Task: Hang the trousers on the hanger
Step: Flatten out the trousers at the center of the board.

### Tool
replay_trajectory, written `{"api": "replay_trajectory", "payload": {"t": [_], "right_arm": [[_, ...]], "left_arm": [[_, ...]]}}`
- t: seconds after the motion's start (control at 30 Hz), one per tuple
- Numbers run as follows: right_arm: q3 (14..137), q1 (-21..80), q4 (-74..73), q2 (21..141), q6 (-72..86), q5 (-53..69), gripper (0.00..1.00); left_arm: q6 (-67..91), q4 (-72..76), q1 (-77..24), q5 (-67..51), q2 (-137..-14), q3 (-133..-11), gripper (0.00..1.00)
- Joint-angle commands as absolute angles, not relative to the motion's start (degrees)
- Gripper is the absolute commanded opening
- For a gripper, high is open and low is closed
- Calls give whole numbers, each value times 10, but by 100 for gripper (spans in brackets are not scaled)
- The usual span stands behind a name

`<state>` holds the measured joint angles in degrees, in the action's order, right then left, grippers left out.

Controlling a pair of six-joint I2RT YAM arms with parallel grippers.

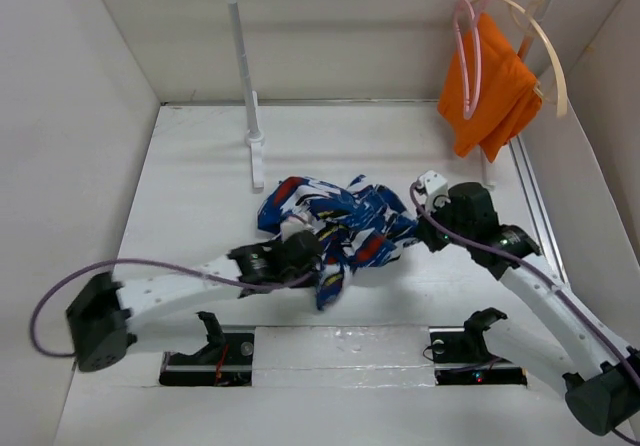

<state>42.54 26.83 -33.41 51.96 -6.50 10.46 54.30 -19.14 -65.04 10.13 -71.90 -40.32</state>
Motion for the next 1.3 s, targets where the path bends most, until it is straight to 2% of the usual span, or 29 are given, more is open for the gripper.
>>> {"api": "replay_trajectory", "payload": {"t": [0.0, 0.07, 0.2, 0.33, 0.43, 0.47, 0.5, 0.53, 0.57, 0.63, 0.67, 0.73, 0.77, 0.87, 0.9, 0.93, 0.97, 1.0, 1.03, 1.07, 1.1, 1.13, 1.17, 1.23, 1.27], "right_arm": [[517, 242, -372, 473, -78, 35, 0], [582, 234, -416, 459, -76, 12, 0], [675, 228, -490, 426, -62, -14, 0], [680, 228, -603, 401, -22, 36, 0], [650, 228, -684, 395, -24, 56, 0], [635, 228, -701, 403, -51, 89, 0], [604, 228, -720, 413, -68, 150, 0], [586, 228, -747, 422, -82, 176, 0], [567, 228, -752, 418, -110, 205, 18], [535, 228, -764, 405, -118, 225, 47], [531, 228, -764, 387, -114, 218, 70], [530, 228, -745, 392, -119, 201, 81], [530, 228, -744, 392, -120, 201, 82], [528, 228, -661, 419, -96, 156, 75], [523, 228, -601, 428, -89, 141, 66], [505, 220, -567, 438, -77, 136, 31], [501, 207, -538, 450, -67, 129, 14], [502, 200, -504, 481, -56, 113, 5], [501, 194, -482, 494, -43, 108, 1], [484, 194, -457, 504, -29, 91, 7], [467, 181, -400, 518, -20, 57, 21], [450, 171, -369, 528, -18, 61, 55], [433, 157, -343, 542, -23, 77, 66], [403, 127, -300, 608, -27, 112, 76], [401, 118, -294, 632, -33, 125, 77]], "left_arm": [[550, -330, -577, 200, -552, -439, 0], [545, -404, -543, 259, -457, -474, 0], [559, -524, -504, 386, -393, -620, 0], [638, -653, -504, 495, -396, -715, 0], [635, -652, -504, 533, -367, -723, 2], [641, -652, -504, 532, -351, -722, 12], [654, -653, -504, 528, -344, -711, 28], [657, -652, -504, 526, -337, -706, 51], [659, -652, -504, 523, -323, -701, 61], [664, -651, -504, 528, -315, -696, 72], [664, -651, -504, 540, -314, -698, 72], [585, -591, -504, 523, -367, -697, 71], [584, -591, -504, 523, -367, -697, 71], [454, -479, -504, 402, -511, -679, 75], [447, -471, -504, 383, -551, -681, 76], [441, -435, -504, 354, -616, -683, 76], [424, -399, -504, 336, -639, -672, 79], [404, -355, -497, 315, -653, -664, 81], [382, -287, -481, 269, -679, -658, 81], [368, -260, -469, 245, -696, -654, 82], [359, -238, -450, 221, -712, -654, 83], [359, -220, -413, 184, -750, -656, 83], [340, -203, -395, 156, -767, -654, 83], [313, -159, -374, 107, -814, -661, 82], [295, -160, -374, 107, -831, -692, 81]]}}
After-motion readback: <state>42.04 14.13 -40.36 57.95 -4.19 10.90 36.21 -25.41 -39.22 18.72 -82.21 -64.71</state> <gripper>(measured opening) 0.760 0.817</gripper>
